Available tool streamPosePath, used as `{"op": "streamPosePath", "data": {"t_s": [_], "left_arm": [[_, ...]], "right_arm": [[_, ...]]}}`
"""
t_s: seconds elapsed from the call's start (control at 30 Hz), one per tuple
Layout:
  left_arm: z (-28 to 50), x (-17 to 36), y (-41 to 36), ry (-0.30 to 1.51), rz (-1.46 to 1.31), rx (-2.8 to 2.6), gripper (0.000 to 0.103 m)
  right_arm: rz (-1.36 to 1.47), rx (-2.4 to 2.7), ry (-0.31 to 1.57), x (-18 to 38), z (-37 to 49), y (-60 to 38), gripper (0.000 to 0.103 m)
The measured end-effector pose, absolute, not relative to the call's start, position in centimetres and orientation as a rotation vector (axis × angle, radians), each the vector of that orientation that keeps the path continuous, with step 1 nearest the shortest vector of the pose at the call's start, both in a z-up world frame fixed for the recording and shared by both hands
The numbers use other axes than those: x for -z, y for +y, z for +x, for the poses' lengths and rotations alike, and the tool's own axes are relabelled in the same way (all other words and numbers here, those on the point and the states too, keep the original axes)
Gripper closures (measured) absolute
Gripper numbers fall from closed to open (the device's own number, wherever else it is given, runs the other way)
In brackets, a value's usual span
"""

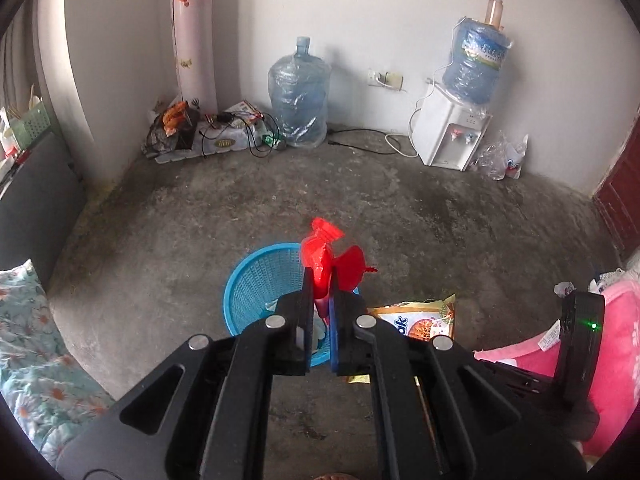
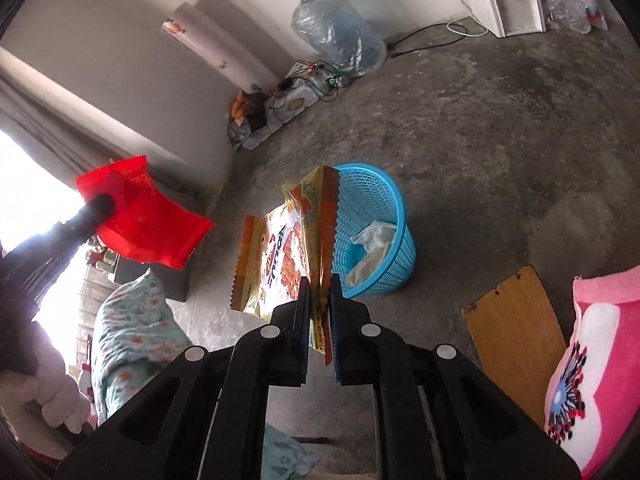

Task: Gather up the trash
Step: 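Open both grippers to drop the packet and red bag into the wastebasket, then move both tools back over the bed toward the clear plastic cup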

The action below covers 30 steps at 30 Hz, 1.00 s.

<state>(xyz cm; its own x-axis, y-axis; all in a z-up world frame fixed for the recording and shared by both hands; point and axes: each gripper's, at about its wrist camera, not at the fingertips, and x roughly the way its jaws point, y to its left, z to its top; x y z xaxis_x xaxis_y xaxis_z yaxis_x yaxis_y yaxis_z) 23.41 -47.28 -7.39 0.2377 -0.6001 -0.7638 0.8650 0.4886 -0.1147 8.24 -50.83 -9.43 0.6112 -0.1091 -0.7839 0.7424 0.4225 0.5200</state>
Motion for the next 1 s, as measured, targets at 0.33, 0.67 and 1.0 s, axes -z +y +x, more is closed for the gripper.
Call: {"op": "streamPosePath", "data": {"t_s": [0.33, 0.67, 1.0], "left_arm": [[29.4, 14.3, -53.3, 0.871, 0.417, 0.892, 0.045], [30.2, 12.1, -49.2, 0.841, 0.315, 0.885, 0.045], [24.6, 1.5, -39.8, 0.698, 0.177, 0.98, 0.043]], "right_arm": [[1.077, 0.631, 0.849, 19.3, 15.8, -57.0, 0.054], [1.126, 0.631, 0.806, 20.2, 13.3, -54.1, 0.053], [0.875, 0.55, 0.695, 9.7, 12.4, -47.8, 0.044]]}}
